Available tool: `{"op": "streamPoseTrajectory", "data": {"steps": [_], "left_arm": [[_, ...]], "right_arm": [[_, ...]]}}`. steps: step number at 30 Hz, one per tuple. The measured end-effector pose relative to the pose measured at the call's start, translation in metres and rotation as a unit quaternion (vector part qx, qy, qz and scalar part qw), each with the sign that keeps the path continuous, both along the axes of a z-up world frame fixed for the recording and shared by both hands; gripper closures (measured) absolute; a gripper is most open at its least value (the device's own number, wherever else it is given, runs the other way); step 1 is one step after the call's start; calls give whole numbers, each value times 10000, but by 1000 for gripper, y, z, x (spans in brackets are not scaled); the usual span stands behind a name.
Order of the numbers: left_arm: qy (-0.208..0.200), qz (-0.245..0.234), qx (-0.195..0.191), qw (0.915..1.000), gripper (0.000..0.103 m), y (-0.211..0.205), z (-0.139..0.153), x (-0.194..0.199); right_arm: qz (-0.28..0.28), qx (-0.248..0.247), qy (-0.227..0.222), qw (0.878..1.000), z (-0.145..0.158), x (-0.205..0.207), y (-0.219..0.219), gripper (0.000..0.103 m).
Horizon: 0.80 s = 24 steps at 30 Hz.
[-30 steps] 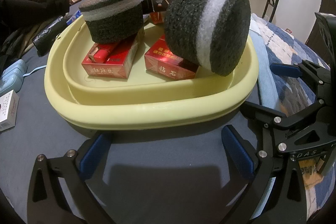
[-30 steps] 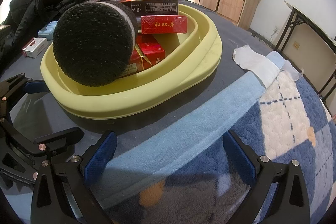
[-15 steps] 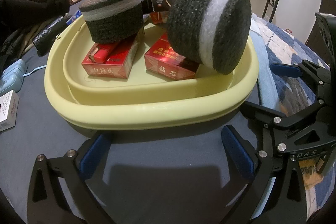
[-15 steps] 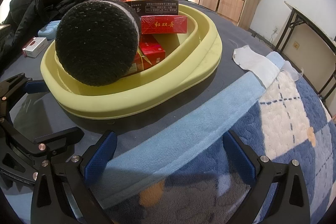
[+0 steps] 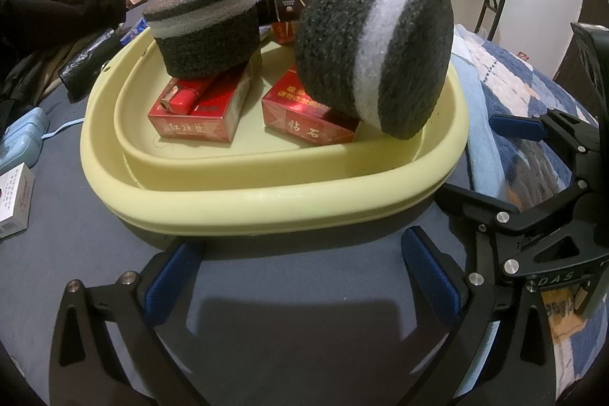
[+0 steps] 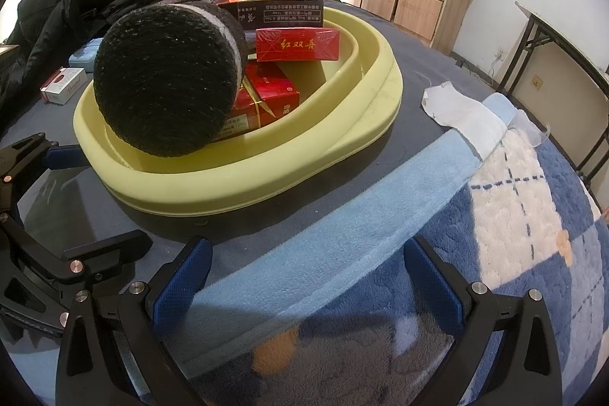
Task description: Organize rigid objects
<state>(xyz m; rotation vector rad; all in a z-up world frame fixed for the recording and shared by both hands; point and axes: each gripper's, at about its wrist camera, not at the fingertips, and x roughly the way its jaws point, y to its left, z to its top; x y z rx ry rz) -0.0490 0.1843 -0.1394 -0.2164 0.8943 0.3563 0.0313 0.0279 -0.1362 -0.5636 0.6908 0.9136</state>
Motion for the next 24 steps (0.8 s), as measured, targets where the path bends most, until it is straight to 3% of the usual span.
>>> {"op": "streamPoseTrajectory", "data": {"steps": [24], "left_arm": [[-2,-8,-8,10000,0,3,1,-6]], "right_arm": [[-1,-2,-14,10000,1,3,0,0]]}}
